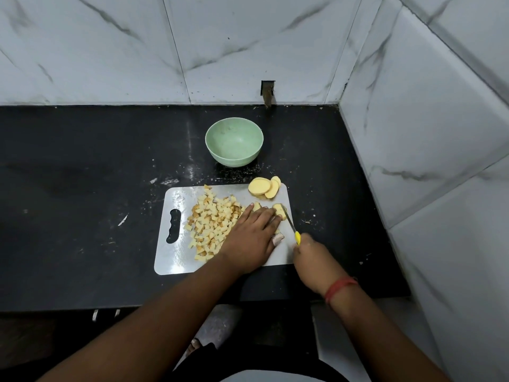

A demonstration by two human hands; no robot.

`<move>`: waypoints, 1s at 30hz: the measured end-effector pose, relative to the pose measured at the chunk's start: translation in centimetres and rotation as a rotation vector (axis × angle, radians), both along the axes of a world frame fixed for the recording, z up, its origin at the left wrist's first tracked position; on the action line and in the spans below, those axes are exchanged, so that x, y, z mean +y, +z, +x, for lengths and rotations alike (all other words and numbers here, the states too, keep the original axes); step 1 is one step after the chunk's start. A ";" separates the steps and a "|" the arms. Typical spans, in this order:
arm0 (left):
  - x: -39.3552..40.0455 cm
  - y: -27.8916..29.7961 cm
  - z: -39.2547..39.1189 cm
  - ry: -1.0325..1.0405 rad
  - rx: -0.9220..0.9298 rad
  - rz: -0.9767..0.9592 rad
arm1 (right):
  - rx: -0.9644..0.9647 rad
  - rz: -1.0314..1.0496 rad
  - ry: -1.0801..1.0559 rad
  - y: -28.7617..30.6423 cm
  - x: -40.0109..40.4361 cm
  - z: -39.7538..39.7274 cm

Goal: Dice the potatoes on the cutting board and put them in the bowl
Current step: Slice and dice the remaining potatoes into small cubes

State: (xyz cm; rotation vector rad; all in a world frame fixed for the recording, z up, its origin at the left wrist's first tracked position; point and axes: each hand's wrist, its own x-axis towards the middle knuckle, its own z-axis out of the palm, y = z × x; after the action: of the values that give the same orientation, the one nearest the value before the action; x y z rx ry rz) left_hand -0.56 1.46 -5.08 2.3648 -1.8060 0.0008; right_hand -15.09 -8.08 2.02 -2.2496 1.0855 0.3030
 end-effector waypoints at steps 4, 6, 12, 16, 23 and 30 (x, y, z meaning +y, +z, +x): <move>0.0 0.1 0.2 -0.006 0.028 0.010 | 0.065 0.008 -0.008 -0.8 -0.5 1.9; 0.0 0.1 0.2 -0.009 0.028 0.016 | 0.089 0.000 -0.009 -1.1 -0.6 2.2; 0.0 -0.1 0.2 -0.007 -0.002 0.007 | 0.153 -0.008 0.036 -1.8 -0.6 2.7; 0.0 0.0 -0.1 0.000 -0.039 0.003 | 0.180 0.033 0.029 -1.8 0.2 0.7; 0.4 0.2 -0.4 0.020 -0.036 -0.018 | -0.168 0.018 -0.158 0.6 -0.5 -1.3; 1.2 0.1 -0.9 -0.152 -0.121 -0.071 | -0.152 -0.085 -0.090 -0.8 -3.6 5.8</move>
State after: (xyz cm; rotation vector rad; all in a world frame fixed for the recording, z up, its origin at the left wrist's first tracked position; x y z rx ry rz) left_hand -1.44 2.70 -4.98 2.2176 -2.0012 0.1899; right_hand -9.28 -11.66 1.18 -2.2486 1.1334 0.0489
